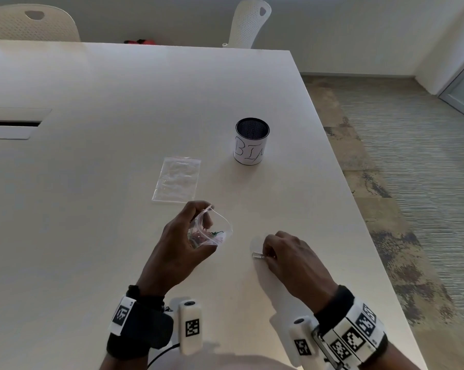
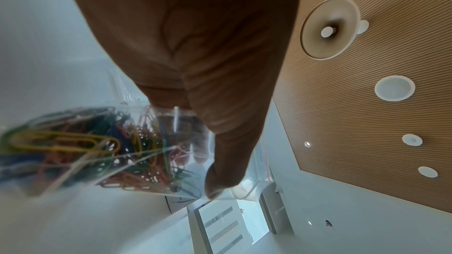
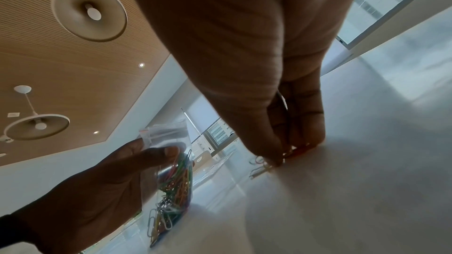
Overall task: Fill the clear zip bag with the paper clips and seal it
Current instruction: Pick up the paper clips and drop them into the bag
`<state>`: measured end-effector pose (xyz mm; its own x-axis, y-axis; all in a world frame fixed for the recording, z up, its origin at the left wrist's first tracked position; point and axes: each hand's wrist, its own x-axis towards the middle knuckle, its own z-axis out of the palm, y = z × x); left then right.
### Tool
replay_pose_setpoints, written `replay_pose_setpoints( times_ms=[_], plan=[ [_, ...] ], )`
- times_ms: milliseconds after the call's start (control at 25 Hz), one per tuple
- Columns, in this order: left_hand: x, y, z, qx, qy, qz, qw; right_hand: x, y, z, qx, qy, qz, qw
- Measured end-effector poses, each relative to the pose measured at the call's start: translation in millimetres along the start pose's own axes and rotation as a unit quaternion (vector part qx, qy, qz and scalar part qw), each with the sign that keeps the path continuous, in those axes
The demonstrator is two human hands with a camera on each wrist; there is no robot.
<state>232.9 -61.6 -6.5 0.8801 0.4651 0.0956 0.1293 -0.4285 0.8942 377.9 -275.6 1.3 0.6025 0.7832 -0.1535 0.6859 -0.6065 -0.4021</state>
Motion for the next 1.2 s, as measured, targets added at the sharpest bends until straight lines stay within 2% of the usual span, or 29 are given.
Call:
replay_pose_setpoints(
  times_ms=[360, 520, 680, 880, 1040, 1200],
  plan=[
    [-1.2, 0.6, -3.7, 0.0, -0.001, -0.001, 1.0, 5.6, -2.8, -12.3, 0.086, 0.061, -0.022, 0.994],
    [-2.4, 1.9, -2.9, -0.001, -0.001, -0.003, 1.0, 10.8, -7.9, -25.6, 0.255, 0.073, 0.001, 0.964],
    [-2.2, 3.3, -3.2, -0.002, -0.003, -0.001, 1.0, 13.4, -32.3, -36.0, 0.337, 0.072, -0.037, 0.938],
    [-2.8, 4.8, -4.4, 0.017, -0.001, 0.001, 1.0, 28.4, -66.5, -33.7, 0.336, 0.106, -0.09, 0.931],
    [-4.1, 5.7, -5.5, 0.014, 0.001, -0.01, 1.0, 37.3, -74.4, -31.7, 0.266, 0.133, -0.144, 0.944],
    [-4.8, 6.2, -6.3, 0.02, 0.006, -0.004, 1.0, 37.2, -72.8, -35.4, 0.211, 0.152, -0.157, 0.953]
  ],
)
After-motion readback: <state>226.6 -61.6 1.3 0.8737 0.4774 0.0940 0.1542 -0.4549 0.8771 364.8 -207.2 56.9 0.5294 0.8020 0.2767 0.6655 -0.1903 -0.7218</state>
